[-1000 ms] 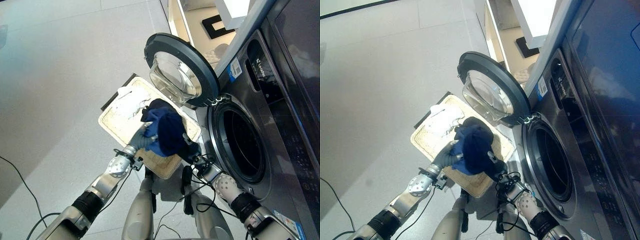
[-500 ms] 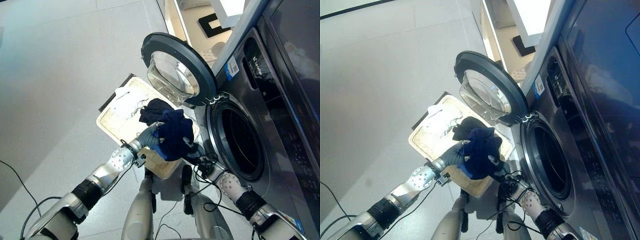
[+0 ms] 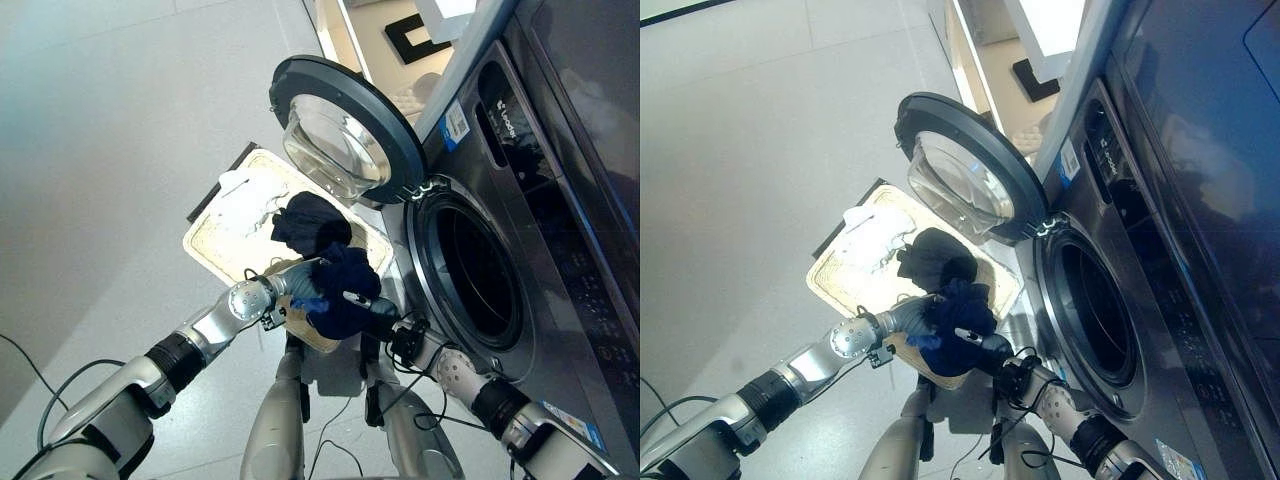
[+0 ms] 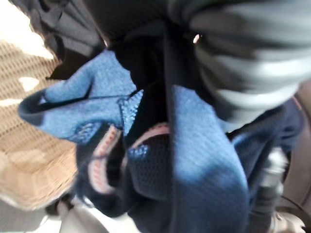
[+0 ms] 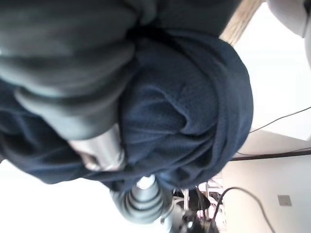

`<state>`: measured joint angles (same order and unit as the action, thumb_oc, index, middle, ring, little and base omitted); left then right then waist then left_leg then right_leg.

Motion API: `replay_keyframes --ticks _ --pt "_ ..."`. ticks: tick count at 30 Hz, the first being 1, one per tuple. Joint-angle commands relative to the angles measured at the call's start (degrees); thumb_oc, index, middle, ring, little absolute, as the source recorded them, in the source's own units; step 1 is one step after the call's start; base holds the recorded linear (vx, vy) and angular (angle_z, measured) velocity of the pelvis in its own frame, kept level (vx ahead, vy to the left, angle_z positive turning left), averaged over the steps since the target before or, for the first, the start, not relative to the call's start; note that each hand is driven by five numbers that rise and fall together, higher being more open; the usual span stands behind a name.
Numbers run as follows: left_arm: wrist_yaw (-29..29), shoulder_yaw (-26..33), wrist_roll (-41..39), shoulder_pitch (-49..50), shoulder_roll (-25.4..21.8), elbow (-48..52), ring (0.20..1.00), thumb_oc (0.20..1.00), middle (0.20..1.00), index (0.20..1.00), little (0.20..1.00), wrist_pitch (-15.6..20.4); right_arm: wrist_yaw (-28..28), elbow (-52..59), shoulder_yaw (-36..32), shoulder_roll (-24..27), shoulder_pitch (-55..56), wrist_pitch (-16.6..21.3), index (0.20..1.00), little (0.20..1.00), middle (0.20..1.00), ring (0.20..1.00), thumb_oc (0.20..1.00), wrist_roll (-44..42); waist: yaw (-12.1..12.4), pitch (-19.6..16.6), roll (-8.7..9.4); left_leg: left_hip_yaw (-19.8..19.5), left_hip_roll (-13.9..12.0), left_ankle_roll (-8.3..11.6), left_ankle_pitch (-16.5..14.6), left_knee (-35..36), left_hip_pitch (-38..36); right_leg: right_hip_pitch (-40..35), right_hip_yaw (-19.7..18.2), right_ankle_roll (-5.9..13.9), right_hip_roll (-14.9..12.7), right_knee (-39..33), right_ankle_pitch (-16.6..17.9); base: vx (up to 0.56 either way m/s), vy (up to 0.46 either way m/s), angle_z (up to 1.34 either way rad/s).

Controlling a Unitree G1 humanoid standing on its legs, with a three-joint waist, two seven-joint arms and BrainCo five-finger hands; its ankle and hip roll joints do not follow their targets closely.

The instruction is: Put the clothes into the washing machine.

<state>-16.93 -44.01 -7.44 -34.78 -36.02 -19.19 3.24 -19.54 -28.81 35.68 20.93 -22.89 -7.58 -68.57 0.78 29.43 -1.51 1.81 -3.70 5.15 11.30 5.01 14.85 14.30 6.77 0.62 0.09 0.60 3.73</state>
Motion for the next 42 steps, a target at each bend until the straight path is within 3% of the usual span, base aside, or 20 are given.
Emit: replay_keyframes --ticks 1,2,4,5,6,10,14,18,20,23,27,29,32,34,35,38,39,40,41,42 --pt "-5.6 -3.9 3.9 -1.0 2.7 0.5 0.442 0.442 0.442 0.442 0.442 0.1 -2.8 6.2 -0.3 -4.6 -4.6 3.3 0.200 0.200 0.200 0.200 0.200 -4.4 -1.2 0.4 2.81 0.8 6.6 -3.05 -4.5 -0.2 -1.6 1.0 1.3 5.66 -2.0 -3.6 5.3 0.00 0.000 0.00" --pt "-6.2 -4.1 4.5 -1.1 2.8 0.4 0.598 0.598 0.598 0.598 0.598 -0.4 -2.8 5.7 -0.3 -4.8 -4.7 3.7 0.200 0.200 0.200 0.200 0.200 -4.6 -1.2 0.4 2.78 0.7 6.6 -3.07 -4.4 -0.3 -1.3 1.3 1.3 5.69 -2.0 -3.4 5.3 0.00 0.000 0.00" --pt "-9.0 -4.9 5.0 -1.5 3.0 0.1 0.652 0.652 0.652 0.652 0.652 -0.3 -2.2 4.6 -0.5 -5.3 -4.8 4.6 0.200 0.200 0.200 0.200 0.200 -5.7 -1.2 0.4 2.66 0.9 6.6 -3.07 -4.4 -0.5 -0.8 1.9 1.5 5.81 -2.3 -3.2 5.4 0.00 0.000 0.00" --pt "-10.0 -5.3 4.5 -1.7 2.8 0.1 0.928 0.928 0.928 0.928 0.928 -0.7 -1.8 3.8 -0.8 -5.3 -4.9 5.2 0.200 0.200 0.200 0.200 0.200 -6.8 -1.2 0.4 2.58 0.9 6.6 -3.05 -4.4 -0.5 -0.6 2.1 1.5 5.84 -2.3 -3.3 5.5 0.00 0.000 0.00" --pt "-10.4 -5.5 4.2 -1.8 2.8 0.0 1.000 1.000 1.000 1.000 1.000 -0.9 -1.6 3.4 -0.9 -5.3 -5.0 5.4 0.200 0.200 0.200 0.200 0.200 -7.2 -1.2 0.4 2.56 0.9 6.7 -3.05 -4.4 -0.5 -0.5 2.1 1.5 5.84 -2.3 -3.4 5.5 0.00 0.000 0.00" --pt "-8.6 -6.0 3.9 -1.5 3.1 -0.8 1.000 1.000 1.000 1.000 1.000 -4.7 0.9 -0.2 -2.2 -5.5 -5.4 8.6 0.200 0.200 0.200 0.200 0.200 -6.4 -1.3 0.4 2.03 0.5 6.9 -3.21 -4.5 -0.7 0.2 2.9 1.2 5.73 -2.3 -3.2 5.6 0.00 0.000 0.00" --pt "1.5 -4.8 7.2 0.0 3.6 -4.6 1.000 1.000 1.000 1.000 1.000 -8.4 1.1 -4.1 -4.0 -5.0 -5.5 9.8 0.200 0.200 0.200 0.200 0.200 -6.1 -1.1 0.4 1.63 -0.1 7.3 -3.36 -4.6 -1.5 1.1 3.7 1.3 5.67 -2.6 -2.5 5.5 0.00 0.000 0.00" --pt "18.0 0.1 4.4 3.5 5.9 -11.7 1.000 1.000 1.000 1.000 1.000 -10.1 1.2 -10.5 -7.6 -4.6 -5.4 12.2 0.200 0.200 0.200 0.200 0.200 -7.2 -0.7 0.4 1.00 -0.1 7.6 -3.43 -4.5 -1.7 1.7 4.2 1.5 5.55 -2.9 -2.3 5.3 0.00 -0.006 -0.01" --pt "27.9 4.7 4.5 5.7 8.2 -17.8 1.000 1.000 1.000 1.000 1.000 -9.6 1.0 -15.2 -10.2 -5.1 -5.3 13.5 0.200 0.200 0.200 0.200 0.200 -9.4 -0.4 0.4 0.52 -0.2 7.8 -3.43 -4.5 -2.0 2.4 4.8 1.4 5.46 -3.1 -2.0 5.3 0.01 -0.028 -0.04" --pt "35.2 10.0 1.3 8.0 10.7 -23.9 1.000 1.000 1.000 1.000 1.000 -7.5 2.8 -19.9 -14.3 -6.4 -5.2 15.9 0.200 0.200 0.200 0.200 0.200 -15.3 -0.3 0.4 -0.06 -0.1 7.9 -3.48 -4.5 -2.2 3.0 5.5 1.1 5.22 -3.2 -1.6 5.2 0.02 -0.041 -0.01" --pt "39.5 13.8 -3.3 9.4 12.5 -27.5 1.000 1.000 1.000 1.000 1.000 -4.3 5.3 -22.8 -18.7 -7.6 -5.9 19.5 0.200 0.200 0.200 0.200 0.200 -22.5 -0.3 0.4 -0.84 0.2 7.9 -3.57 -4.4 -2.2 3.5 6.3 0.8 4.99 -3.3 -1.0 4.9 0.02 -0.024 -0.07" --pt "43.5 17.9 -5.8 11.5 13.9 -28.4 1.000 1.000 1.000 1.000 1.000 -0.6 8.2 -23.5 -25.8 -7.9 -7.2 25.8 0.200 0.200 0.200 0.200 0.200 -31.7 -0.5 0.4 -1.93 0.7 7.9 -3.54 -4.5 -2.4 4.4 7.4 0.5 4.75 -3.3 -0.1 4.5 0.04 -0.019 -0.05" --pt "45.1 20.9 -8.4 14.7 14.1 -25.5 1.000 1.000 1.000 1.000 1.000 0.8 14.5 -18.6 -36.4 -5.7 -9.2 39.3 0.200 0.200 0.200 0.200 0.200 -38.7 -0.7 0.4 -3.04 1.4 8.0 -3.55 -5.0 -2.9 5.5 8.5 -0.1 4.61 -3.4 0.7 4.1 0.04 -0.004 -0.10" --pt "45.0 21.2 -8.6 15.8 13.9 -24.7 1.000 1.000 1.000 1.000 1.000 1.1 16.2 -15.9 -39.6 -4.6 -9.8 45.1 0.200 0.200 0.200 0.200 0.200 -40.9 -0.7 0.4 -3.34 1.7 8.0 -3.58 -5.3 -3.2 5.9 9.0 -0.3 4.59 -3.4 0.9 4.0 0.05 -0.002 -0.10" --pt "44.9 21.2 -8.6 17.0 13.4 -23.8 1.000 1.000 1.000 1.000 1.000 1.1 18.8 -13.5 -44.2 -1.6 -11.4 53.9 0.200 0.200 0.200 0.200 0.200 -42.1 -0.9 0.4 -3.66 1.9 8.0 -3.68 -5.9 -3.0 5.5 8.7 -0.5 4.67 -3.3 1.0 3.4 0.04 0.000 -0.07" --pt "44.0 20.7 -9.0 17.7 12.3 -23.1 1.000 1.000 1.000 1.000 1.000 1.0 21.1 -11.0 -49.6 2.6 -13.5 65.8 0.200 0.200 0.200 0.200 0.200 -43.8 -1.2 0.4 -4.13 2.2 8.0 -3.81 -5.9 -2.7 5.7 9.1 -0.9 4.63 -3.1 1.1 3.3 0.04 0.002 -0.07" --pt "43.5 20.2 -9.7 17.9 11.0 -22.2 1.000 1.000 1.000 1.000 1.000 0.6 26.1 -9.9 -53.1 6.8 -14.9 76.1 0.200 0.200 0.200 0.200 0.200 -41.6 -1.5 0.4 -4.44 2.6 7.9 -3.83 -5.8 -2.3 5.9 9.5 -1.2 4.66 -3.0 1.2 3.3 0.00 0.000 0.00" --pt "43.4 20.1 -9.9 17.7 10.8 -21.9 1.000 1.000 1.000 1.000 1.000 0.3 27.9 -9.6 -53.5 7.5 -15.3 78.1 0.200 0.200 0.200 0.200 0.200 -40.3 -1.6 0.4 -4.52 2.7 7.9 -3.85 -5.3 -2.3 6.4 10.0 -1.3 4.58 -2.9 1.2 3.7 0.00 0.000 0.00" --pt "43.0 19.5 -10.4 17.4 9.7 -20.9 1.000 1.000 1.000 1.000 1.000 -0.7 34.8 -9.2 -55.4 10.9 -15.9 87.3 0.200 0.200 0.200 0.200 0.200 -37.1 -1.9 0.4 -4.81 2.9 7.9 -3.90 -5.2 -2.2 6.9 10.7 -1.6 4.65 -2.9 1.4 3.9 0.00 -0.026 -0.05" --pt "42.7 19.1 -10.7 17.4 8.7 -20.1 1.000 1.000 1.000 1.000 1.000 -1.1 38.3 -8.8 -56.8 14.2 -16.2 92.0 0.200 0.200 0.200 0.200 0.200 -35.7 -2.4 0.4 -5.09 3.1 8.0 -3.83 -5.0 -2.3 7.6 11.6 -2.1 4.68 -2.9 1.6 4.1 0.02 -0.030 -0.13"
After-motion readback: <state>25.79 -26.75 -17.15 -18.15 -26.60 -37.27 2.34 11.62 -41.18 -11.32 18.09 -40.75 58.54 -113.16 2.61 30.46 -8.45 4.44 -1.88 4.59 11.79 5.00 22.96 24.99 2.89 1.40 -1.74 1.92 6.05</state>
